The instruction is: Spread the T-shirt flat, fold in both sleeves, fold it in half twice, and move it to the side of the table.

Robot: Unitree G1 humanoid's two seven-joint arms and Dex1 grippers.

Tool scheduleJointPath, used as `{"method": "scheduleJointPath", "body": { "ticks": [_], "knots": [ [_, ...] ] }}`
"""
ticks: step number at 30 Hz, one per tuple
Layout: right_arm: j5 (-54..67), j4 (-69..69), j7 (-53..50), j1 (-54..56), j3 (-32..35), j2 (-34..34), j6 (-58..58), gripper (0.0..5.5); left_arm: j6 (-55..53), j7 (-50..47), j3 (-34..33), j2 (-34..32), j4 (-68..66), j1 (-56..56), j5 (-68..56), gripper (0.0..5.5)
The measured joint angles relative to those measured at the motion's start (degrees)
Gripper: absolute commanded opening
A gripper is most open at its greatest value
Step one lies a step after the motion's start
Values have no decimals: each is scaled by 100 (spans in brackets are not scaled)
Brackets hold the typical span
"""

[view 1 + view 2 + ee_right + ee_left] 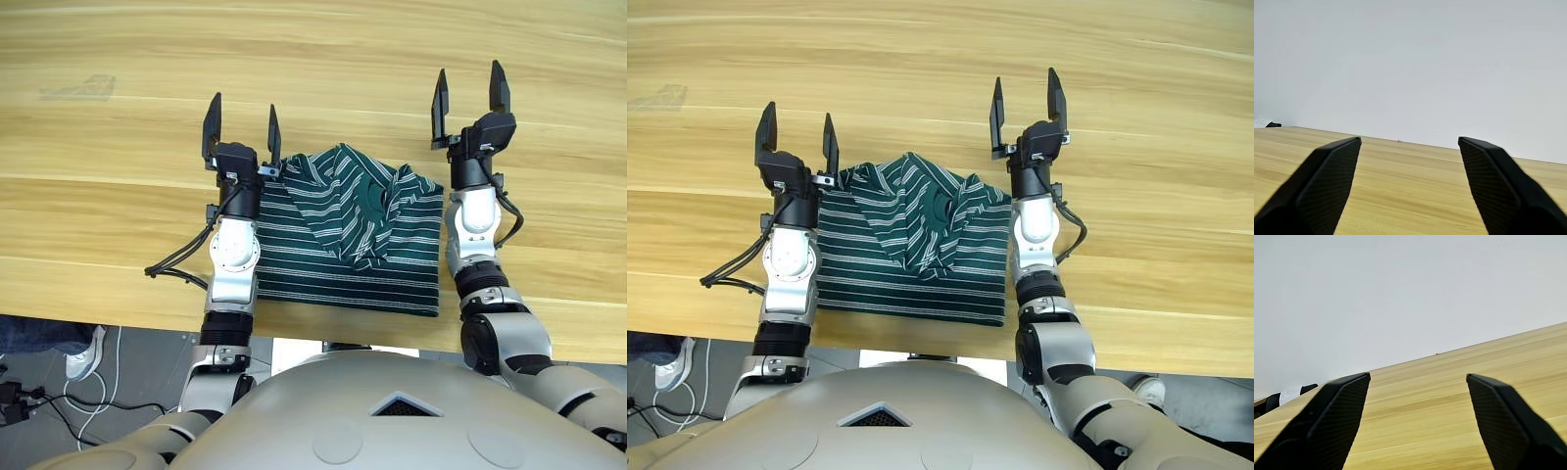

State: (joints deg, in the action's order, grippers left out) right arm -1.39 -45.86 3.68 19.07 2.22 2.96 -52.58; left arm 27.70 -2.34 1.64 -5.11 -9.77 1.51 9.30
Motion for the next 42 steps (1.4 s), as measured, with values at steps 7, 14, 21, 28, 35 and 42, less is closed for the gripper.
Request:
{"method": "scheduleJointPath", "body": {
  "ticks": [7, 14, 21, 28, 35, 42],
  "knots": [
    [-4, 0, -5, 2, -16, -1, -4, 369, -568, 607, 259, 145, 421, 246, -614, 364],
    [-23, -82, -44, 145, -55, -76, -4, 369, -1936, 1007, 1594, 346, 2623, 1851, -712, 364],
    [-120, -82, -174, 157, -64, -132, -3, 369, -2735, 1649, 2595, -291, 3335, 2379, -387, 364],
    [-183, -82, -248, 176, -101, -216, -3, 369, -2884, 1657, 2785, -428, 3304, 2370, -199, 364],
    [-214, -84, -249, 197, -103, -215, -3, 369, -2894, 1380, 2798, -344, 3092, 2240, 13, 364],
    [-215, -106, -251, 203, -102, -215, -3, 369, -2894, 1286, 2858, -319, 2894, 2121, 76, 364]
  ]
}}
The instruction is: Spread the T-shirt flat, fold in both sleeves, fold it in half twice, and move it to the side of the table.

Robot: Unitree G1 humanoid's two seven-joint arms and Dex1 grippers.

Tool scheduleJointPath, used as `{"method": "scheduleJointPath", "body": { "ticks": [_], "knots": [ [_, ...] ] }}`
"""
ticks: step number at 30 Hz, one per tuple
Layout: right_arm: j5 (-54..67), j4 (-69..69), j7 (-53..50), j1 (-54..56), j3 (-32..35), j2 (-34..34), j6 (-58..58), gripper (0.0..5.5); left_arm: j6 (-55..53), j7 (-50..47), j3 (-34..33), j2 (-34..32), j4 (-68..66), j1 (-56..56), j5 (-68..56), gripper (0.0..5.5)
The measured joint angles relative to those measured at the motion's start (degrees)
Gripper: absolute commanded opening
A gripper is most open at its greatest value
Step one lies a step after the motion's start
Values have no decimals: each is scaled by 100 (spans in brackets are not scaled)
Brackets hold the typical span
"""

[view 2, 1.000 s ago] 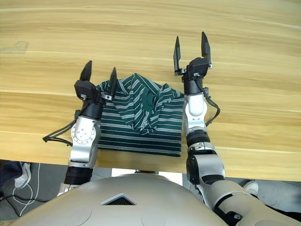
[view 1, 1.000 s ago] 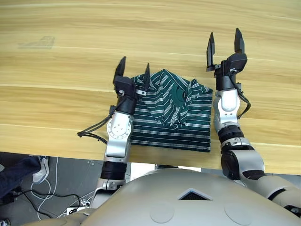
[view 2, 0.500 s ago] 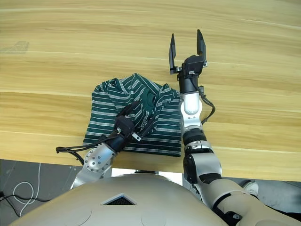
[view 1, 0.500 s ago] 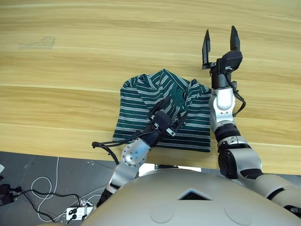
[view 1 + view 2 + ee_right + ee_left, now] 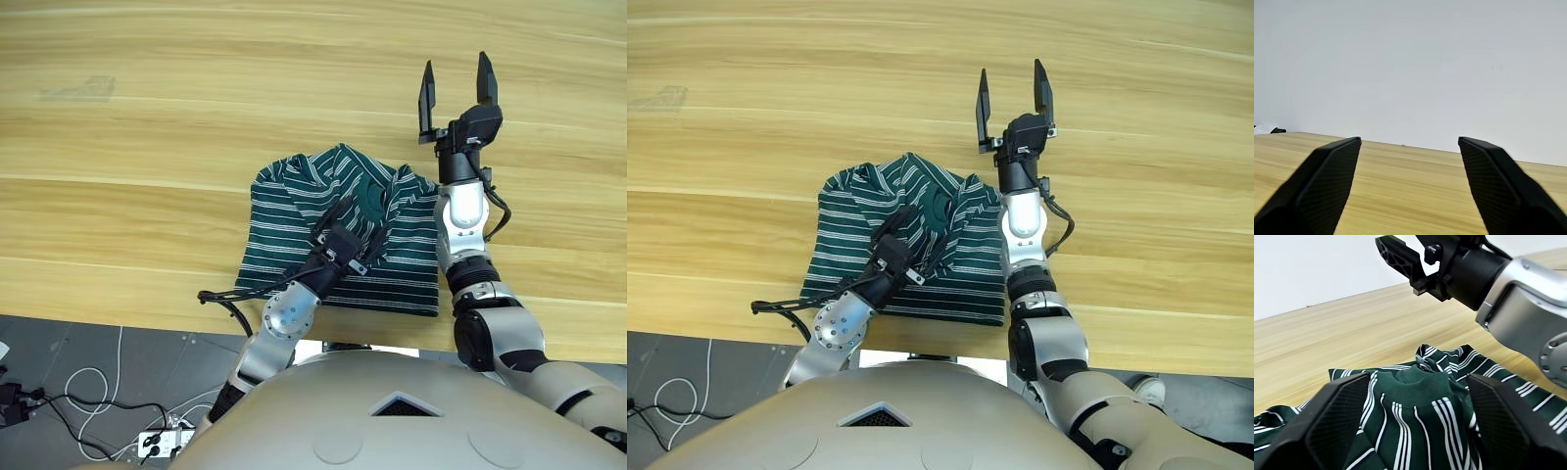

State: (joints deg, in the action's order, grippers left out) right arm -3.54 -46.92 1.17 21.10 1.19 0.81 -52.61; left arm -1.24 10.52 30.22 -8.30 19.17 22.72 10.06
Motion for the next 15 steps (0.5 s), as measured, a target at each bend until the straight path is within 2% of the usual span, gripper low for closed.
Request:
{"method": "scheduleJointPath", "body": {
  "ticks": [7, 15],
  "knots": [
    [-2, 0, -1, 1, -1, 0, 0, 369, 0, -11, 17, 6, -107, -25, 91, 364],
    [-2, 0, -1, 1, 0, 1, 0, 369, 4, -10, -1, 35, -149, -25, 40, 234]
  ]
}}
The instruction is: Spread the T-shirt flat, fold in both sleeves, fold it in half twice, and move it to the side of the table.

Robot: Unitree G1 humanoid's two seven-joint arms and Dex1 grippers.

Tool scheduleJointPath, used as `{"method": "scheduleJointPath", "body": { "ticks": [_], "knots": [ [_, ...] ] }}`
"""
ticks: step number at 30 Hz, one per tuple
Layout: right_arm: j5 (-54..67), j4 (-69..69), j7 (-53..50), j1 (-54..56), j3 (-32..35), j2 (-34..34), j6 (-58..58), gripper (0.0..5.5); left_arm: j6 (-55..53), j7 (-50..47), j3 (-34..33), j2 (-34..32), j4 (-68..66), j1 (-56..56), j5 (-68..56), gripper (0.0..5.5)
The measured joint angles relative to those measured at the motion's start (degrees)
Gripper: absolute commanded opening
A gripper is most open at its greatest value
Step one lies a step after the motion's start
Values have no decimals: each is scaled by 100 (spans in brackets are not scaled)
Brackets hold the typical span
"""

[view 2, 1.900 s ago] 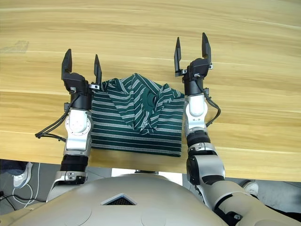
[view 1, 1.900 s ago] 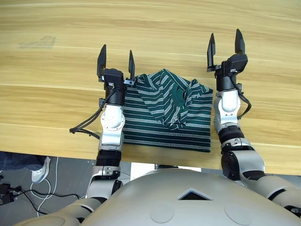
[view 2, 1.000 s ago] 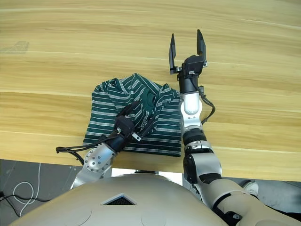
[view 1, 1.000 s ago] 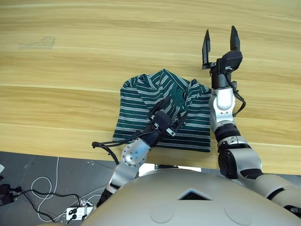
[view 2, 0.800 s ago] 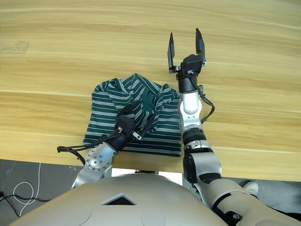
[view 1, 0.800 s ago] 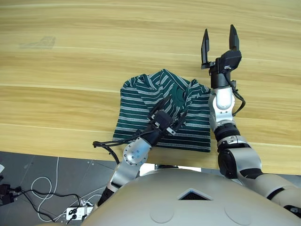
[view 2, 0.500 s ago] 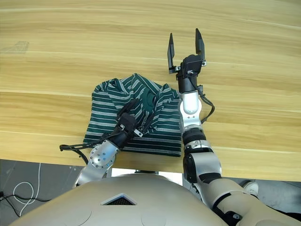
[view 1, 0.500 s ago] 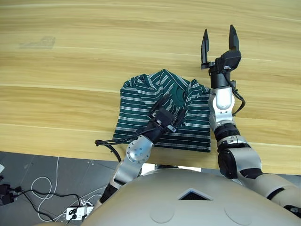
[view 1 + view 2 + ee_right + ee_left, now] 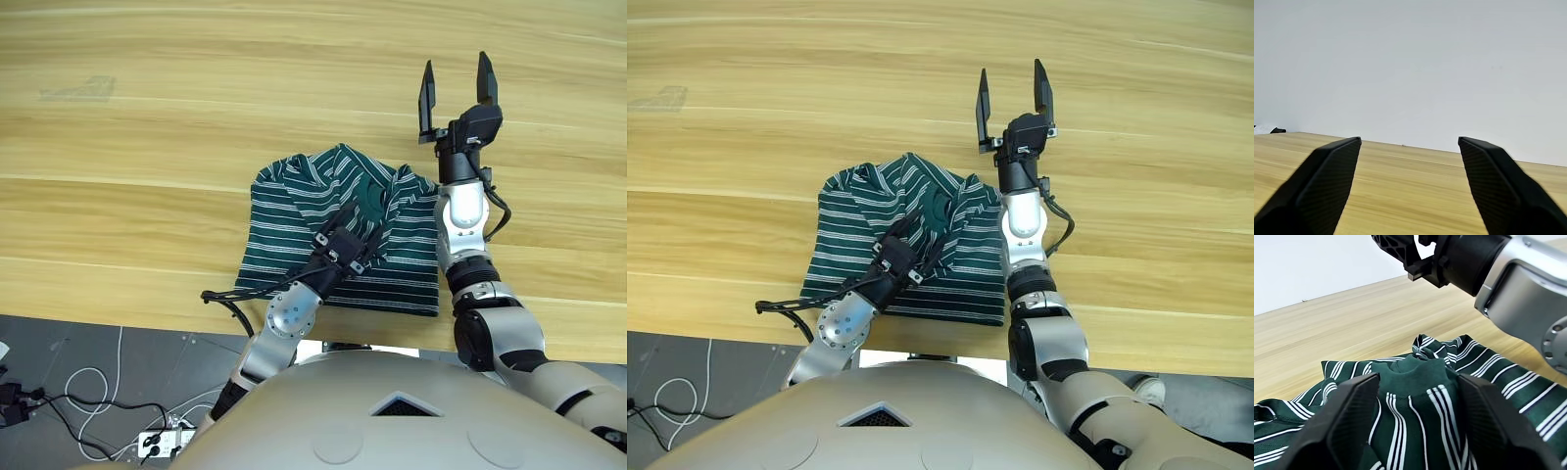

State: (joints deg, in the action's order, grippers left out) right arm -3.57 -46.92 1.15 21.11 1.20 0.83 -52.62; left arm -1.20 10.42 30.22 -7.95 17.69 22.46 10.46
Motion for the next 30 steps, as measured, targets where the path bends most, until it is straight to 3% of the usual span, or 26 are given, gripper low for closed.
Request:
{"method": "scheduleJointPath", "body": {
  "ticks": [14, 22, 30],
  "knots": [
    [-2, -22, -1, 1, 1, 2, 0, 369, 60, -96, -108, 132, -211, -50, -60, 9],
    [-3, -47, -1, 11, 0, 2, 0, 369, 109, -145, -241, 134, -283, -78, -55, 2],
    [-1, -159, 1, 61, -9, 2, 0, 369, 114, -130, -849, -46, -137, -396, -60, 2]
  ]
}}
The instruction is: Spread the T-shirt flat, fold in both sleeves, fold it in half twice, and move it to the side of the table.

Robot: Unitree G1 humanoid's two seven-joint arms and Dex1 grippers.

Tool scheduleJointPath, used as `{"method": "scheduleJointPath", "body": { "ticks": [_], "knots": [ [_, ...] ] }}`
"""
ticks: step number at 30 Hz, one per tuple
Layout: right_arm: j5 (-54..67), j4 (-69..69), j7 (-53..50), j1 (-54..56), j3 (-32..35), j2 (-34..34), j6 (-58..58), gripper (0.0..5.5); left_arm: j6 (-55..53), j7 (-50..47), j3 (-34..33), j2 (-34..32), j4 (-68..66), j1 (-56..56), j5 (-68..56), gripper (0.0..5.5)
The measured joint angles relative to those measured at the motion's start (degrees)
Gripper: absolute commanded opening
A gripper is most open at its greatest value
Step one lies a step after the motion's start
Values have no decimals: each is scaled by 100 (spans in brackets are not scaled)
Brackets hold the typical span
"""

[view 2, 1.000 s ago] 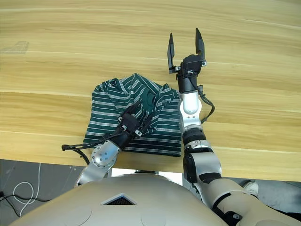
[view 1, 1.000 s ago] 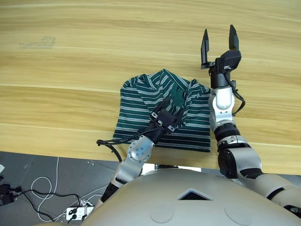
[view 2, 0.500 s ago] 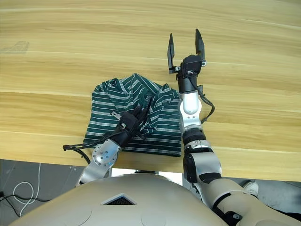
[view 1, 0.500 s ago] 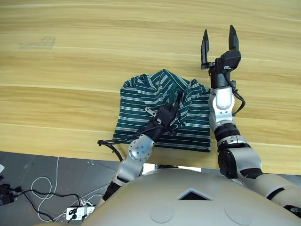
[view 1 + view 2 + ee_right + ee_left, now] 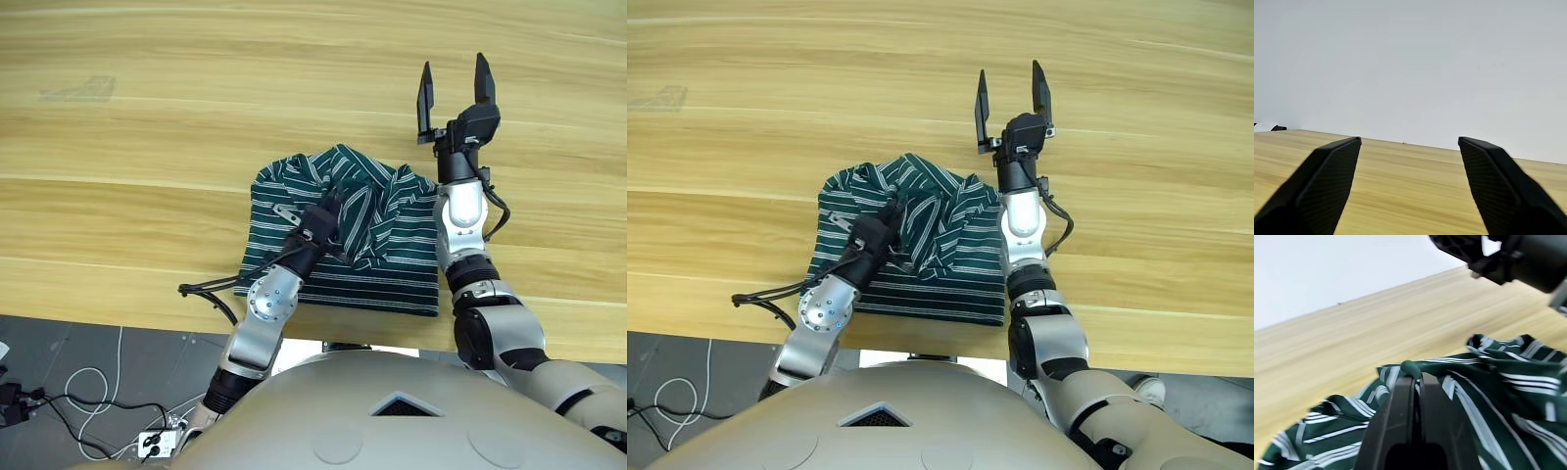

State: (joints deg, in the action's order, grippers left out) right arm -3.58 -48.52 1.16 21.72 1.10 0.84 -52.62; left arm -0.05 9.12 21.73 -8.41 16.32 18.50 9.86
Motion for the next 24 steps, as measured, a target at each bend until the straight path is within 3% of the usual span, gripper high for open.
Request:
{"method": "scheduleJointPath", "body": {
  "ticks": [4, 10, 17, 24],
  "knots": [
    [70, 272, 123, -148, -24, 2, 32, 369, 9, 81, -55, -80, 41, -146, 17, 2],
    [402, 1855, 1062, -1021, -493, 185, 781, 369, 46, 104, -169, -191, 88, -185, 114, 2],
    [1102, 4094, 2237, -2434, -1148, 709, 2172, 369, 157, 164, -1054, -580, 732, -422, 101, 2],
    [1225, 5083, 2666, -3114, -1553, 1003, 2953, 369, 152, 371, -1238, -727, 866, -533, 108, 2]
  ]
}}
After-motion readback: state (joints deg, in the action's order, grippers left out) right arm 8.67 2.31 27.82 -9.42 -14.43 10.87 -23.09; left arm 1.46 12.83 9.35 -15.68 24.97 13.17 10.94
